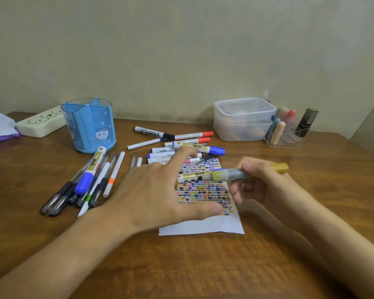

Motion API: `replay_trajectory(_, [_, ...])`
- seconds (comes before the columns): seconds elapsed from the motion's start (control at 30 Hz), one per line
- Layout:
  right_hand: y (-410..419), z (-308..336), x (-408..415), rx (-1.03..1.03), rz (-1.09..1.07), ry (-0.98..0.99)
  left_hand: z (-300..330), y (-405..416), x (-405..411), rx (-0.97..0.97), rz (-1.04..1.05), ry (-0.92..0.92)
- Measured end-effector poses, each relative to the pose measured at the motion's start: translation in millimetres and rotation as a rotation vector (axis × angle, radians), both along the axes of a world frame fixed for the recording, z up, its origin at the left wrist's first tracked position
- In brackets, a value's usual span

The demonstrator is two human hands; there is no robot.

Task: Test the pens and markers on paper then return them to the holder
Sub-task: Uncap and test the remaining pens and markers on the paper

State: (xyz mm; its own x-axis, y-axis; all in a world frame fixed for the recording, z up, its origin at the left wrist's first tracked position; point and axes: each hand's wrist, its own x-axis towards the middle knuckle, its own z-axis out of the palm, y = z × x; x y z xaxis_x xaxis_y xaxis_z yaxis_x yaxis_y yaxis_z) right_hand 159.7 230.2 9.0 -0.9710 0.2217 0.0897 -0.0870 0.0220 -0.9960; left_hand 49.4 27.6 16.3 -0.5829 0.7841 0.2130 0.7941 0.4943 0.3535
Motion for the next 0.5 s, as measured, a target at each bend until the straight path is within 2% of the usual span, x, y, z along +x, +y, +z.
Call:
replay_trajectory(0.1, [16, 5, 3, -0.048, 0.030, -0.063, 5, -4, -8, -0.225, -0.010, -0.086])
replay_trajectory(0.2, [23, 6, 4, 0.002, 0.031, -0.115, 7, -7, -14, -0.365, -0.050, -0.110])
replay_trajectory(0.5, [23, 0, 2, 0.145, 0.017, -0.220, -4, -9, -25, -0.478, -0.088, -0.113])
